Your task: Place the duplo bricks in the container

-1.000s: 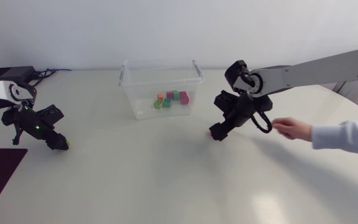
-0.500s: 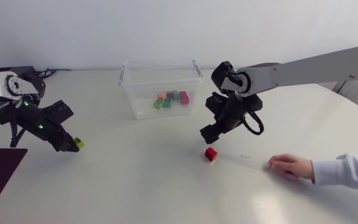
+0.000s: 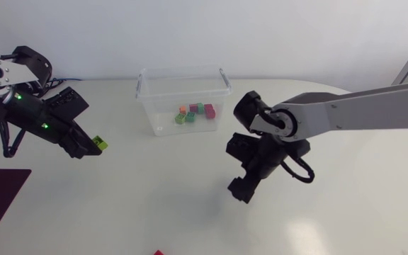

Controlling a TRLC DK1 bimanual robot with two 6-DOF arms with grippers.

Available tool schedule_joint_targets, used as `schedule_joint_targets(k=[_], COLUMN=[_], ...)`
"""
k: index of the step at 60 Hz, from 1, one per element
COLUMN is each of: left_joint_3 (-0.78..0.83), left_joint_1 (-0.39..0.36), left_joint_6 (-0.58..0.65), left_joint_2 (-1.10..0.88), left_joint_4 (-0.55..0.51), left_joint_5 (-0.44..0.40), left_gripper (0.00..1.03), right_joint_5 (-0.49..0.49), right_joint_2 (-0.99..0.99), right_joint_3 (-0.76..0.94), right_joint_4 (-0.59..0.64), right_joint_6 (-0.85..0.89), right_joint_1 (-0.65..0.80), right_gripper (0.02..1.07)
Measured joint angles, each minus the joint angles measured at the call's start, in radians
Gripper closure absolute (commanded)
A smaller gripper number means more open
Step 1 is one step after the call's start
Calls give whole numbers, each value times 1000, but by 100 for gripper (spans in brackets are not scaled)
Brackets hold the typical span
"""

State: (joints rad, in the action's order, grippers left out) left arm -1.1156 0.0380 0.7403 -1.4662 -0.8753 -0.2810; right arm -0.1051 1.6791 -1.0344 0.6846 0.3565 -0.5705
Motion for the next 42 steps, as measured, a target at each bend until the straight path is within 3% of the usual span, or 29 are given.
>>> schedule_joint_targets(k=[19, 42], left_joint_3=[0, -6], left_joint_1=[3, 66], left_joint_6=[-7, -8], left_joint_2=[76, 200], left_joint_4=[-40, -70], left_joint_5=[-22, -83], left_gripper=[76, 76], right_joint_5=[-53, -74], right_joint_2=[-72, 70], right_joint_3=[16, -112], right_joint_4=[13, 49], right_joint_6=[125, 213], right_joint_1=[-225, -398], right_gripper=[10, 10])
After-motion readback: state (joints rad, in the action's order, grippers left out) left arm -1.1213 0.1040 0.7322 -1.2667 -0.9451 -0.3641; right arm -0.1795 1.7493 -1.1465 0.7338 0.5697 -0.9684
